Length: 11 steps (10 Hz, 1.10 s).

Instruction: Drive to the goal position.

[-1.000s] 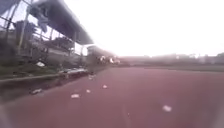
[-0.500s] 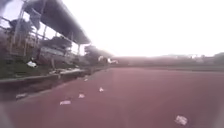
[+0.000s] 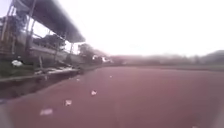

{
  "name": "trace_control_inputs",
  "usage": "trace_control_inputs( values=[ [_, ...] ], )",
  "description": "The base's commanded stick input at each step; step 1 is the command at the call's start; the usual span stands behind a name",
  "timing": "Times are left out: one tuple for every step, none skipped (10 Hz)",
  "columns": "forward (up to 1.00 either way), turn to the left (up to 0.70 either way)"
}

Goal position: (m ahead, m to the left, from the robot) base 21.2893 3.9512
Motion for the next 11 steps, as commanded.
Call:
trace_control_inputs(
  values=[
    [0.70,-0.29],
    [0.70,-0.35],
    [0.70,-0.07],
    [0.70,-0.32],
    [0.70,-0.35],
    [0.70,-0.25],
    [0.70,0.00],
    [0.70,0.00],
    [0.70,0.00],
    [0.70,0.04],
    [0.70,0.29]
  ],
)
